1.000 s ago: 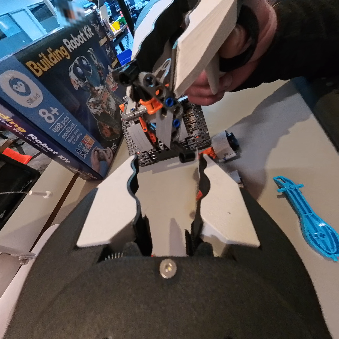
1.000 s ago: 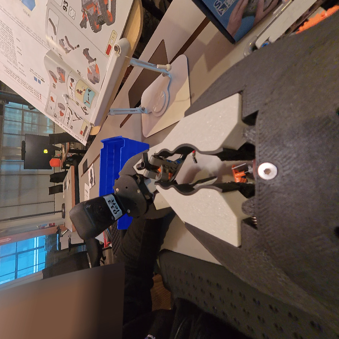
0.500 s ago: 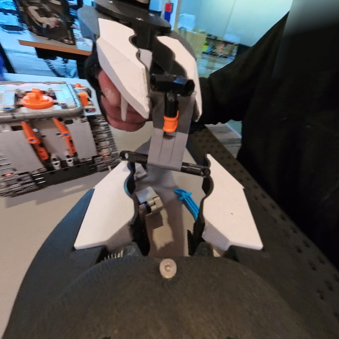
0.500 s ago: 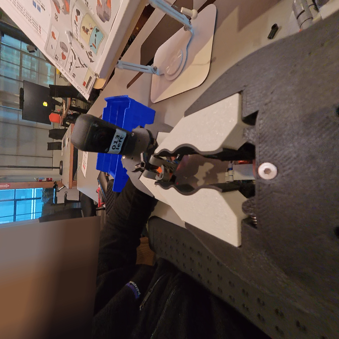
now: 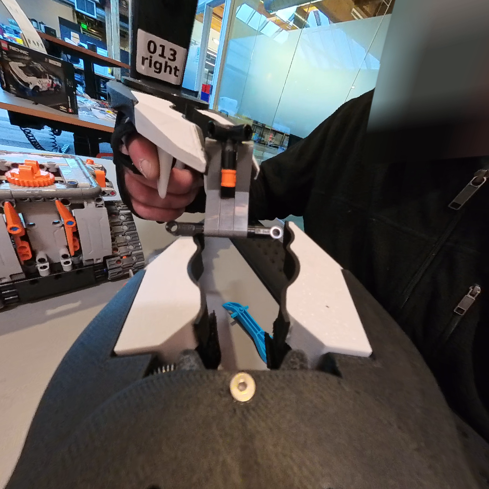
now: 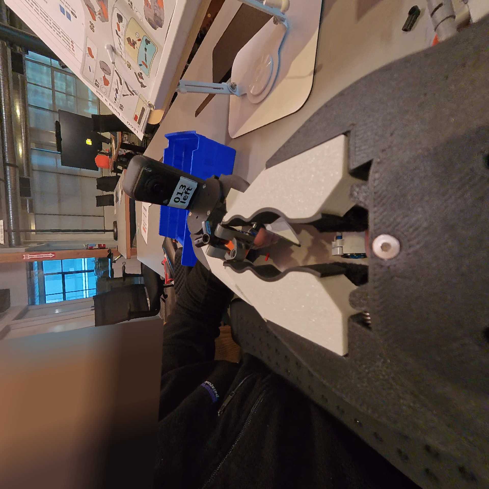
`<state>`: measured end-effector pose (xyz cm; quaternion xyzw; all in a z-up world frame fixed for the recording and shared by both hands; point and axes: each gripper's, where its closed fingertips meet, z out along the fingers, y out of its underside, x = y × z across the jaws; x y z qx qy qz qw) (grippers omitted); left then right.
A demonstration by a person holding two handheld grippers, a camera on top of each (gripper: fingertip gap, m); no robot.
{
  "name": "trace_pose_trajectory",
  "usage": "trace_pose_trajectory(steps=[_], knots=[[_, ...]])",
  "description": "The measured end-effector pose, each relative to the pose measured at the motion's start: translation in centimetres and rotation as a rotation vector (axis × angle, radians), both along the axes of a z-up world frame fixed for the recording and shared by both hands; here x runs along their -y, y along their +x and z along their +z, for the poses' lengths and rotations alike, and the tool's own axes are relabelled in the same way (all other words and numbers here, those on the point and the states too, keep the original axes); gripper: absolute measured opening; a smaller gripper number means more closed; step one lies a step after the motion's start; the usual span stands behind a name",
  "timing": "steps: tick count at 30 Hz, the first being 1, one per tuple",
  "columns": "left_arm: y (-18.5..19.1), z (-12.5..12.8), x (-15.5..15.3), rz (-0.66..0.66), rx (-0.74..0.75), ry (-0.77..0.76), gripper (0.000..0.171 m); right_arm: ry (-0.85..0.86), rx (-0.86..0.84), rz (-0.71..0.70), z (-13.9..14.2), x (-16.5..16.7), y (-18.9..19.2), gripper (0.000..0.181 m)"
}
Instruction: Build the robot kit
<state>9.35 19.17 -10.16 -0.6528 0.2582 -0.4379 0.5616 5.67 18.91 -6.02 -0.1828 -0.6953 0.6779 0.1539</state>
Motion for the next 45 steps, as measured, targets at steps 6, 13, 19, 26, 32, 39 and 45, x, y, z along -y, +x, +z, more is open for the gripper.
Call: trace_pose_trajectory(steps=[6, 13, 19, 26, 32, 39, 45], knots=[[-0.5, 0.3, -0.4, 0.04, 0.023, 0.012, 0.052, -0.001, -0.01, -0.016, 0.1, -0.7, -0.1, 0.024], [-1.8, 1.0, -1.1, 0.124, 0.021, 0.044, 0.046, 0.0, -0.015, -0.053, 0.0, -1.7, -0.6, 0.023], [-2.2, 1.1, -1.5, 0.173, 0.0, 0.053, 0.057, 0.007, -0.048, -0.059, 0.8, -1.7, -0.2, 0.023], [-2.7, 1.1, -2.4, 0.214, -0.019, 0.024, 0.078, -0.067, -0.097, -0.014, 2.6, -2.6, 1.0, 0.023], [-1.5, 2.2, -2.4, 0.19, 0.004, 0.041, 0.091, -0.005, -0.099, 0.046, 2.3, -2.4, 2.4, 0.023], [1.6, 1.6, -2.2, 0.153, -0.08, 0.045, 0.077, 0.275, -0.141, 0.037, 0.1, -0.7, 4.9, 0.023], [3.7, -0.2, -2.3, 0.139, -0.187, 0.035, 0.064, 0.281, -0.121, 0.035, -1.1, -0.1, 6.3, 0.023]])
